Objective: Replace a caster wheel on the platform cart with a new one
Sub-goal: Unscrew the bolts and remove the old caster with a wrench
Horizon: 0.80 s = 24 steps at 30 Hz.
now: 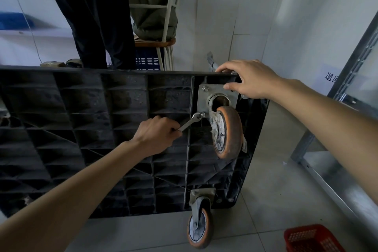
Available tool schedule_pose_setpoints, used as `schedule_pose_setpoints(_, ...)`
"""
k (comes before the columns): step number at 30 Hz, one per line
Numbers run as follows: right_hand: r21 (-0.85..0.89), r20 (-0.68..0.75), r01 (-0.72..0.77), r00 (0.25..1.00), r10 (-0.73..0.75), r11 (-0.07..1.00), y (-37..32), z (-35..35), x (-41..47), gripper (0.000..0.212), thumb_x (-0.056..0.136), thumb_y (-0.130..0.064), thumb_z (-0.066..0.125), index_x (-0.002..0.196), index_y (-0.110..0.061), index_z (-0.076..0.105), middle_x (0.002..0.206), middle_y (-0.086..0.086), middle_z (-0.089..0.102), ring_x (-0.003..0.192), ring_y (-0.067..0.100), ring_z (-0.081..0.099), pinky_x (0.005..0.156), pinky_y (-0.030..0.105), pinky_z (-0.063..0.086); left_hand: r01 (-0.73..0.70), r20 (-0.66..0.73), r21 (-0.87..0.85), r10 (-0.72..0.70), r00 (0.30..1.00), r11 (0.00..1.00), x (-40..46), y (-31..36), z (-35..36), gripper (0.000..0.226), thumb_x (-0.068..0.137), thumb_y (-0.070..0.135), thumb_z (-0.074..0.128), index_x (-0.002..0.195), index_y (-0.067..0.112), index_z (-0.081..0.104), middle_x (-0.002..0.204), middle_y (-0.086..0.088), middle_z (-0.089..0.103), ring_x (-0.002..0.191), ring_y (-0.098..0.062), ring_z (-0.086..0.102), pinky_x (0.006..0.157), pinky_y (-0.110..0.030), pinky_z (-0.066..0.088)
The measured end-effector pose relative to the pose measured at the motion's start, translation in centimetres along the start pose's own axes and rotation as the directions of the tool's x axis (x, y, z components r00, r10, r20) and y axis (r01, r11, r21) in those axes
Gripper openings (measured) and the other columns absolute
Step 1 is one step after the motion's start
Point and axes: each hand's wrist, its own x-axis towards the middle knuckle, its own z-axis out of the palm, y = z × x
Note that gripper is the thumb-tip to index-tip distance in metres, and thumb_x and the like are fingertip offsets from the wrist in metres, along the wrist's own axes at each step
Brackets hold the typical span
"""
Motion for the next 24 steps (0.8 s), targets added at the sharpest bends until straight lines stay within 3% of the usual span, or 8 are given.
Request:
schedule_pose_setpoints(4, 0.002, 0.0, -0.007, 1.0, 0.007, 1.0, 0.2, 0.2, 0.1, 0.044, 0.091, -0.035, 0.073, 0.132, -0.036, 0.056, 0.131, -0.009, 0.061, 0.11, 0.017, 0.056, 0.101, 0.038, 0.035, 0.04, 0.007, -0.09, -0.039, 0.999, 0.995, 0.0, 0.0, 1.1, 0.026, 0.099, 0.046, 0.052, 0.075, 0.038, 0.059, 0.068, 0.014, 0.071, 0.067, -0.002, 0.063, 0.064, -0.028, 0.049)
schedule_pose_setpoints(8, 0.002, -0.003, -0.001, 1.0, 0.001, 1.0, 0.3, 0.4, 0.1, 0.044, 0.09, -0.035, 0.073, 0.131, -0.036, 0.056, 0.132, -0.009, 0.062, 0.122, 0.02, 0.056, 0.103, 0.038, 0.036, 0.062, 0.013, -0.172, -0.061, 0.998, 0.983, 0.2, 0.1, 1.8, 0.021, 0.098, 0.044, 0.055, 0.083, 0.035, 0.066, 0.069, 0.015, 0.071, 0.067, -0.005, 0.064, 0.065, -0.032, 0.053)
schedule_pose_setpoints(19, 0.01, -0.006, -0.003, 1.0, 0.003, 1.0, 0.1, 0.2, 0.0, 0.045, 0.091, -0.031, 0.072, 0.133, -0.034, 0.056, 0.133, -0.007, 0.061, 0.124, 0.021, 0.055, 0.103, 0.039, 0.037, 0.083, -0.042, -0.245, -0.097, 0.994, 0.966, 0.4, 0.7, 4.0, 0.02, 0.097, 0.04, 0.06, 0.08, 0.033, 0.066, 0.071, 0.012, 0.071, 0.072, -0.009, 0.065, 0.067, -0.032, 0.051)
schedule_pose_setpoints(24, 0.017, -0.014, 0.0, 1.0, 0.0, 1.0, 0.0, 0.4, 0.0, 0.045, 0.091, -0.029, 0.072, 0.133, -0.032, 0.056, 0.133, -0.006, 0.062, 0.124, 0.02, 0.055, 0.102, 0.038, 0.037, 0.054, -0.087, -0.188, -0.071, 0.994, 0.981, 0.2, 0.0, 3.3, 0.017, 0.099, 0.042, 0.057, 0.089, 0.035, 0.068, 0.069, 0.012, 0.07, 0.067, -0.007, 0.063, 0.058, -0.029, 0.045)
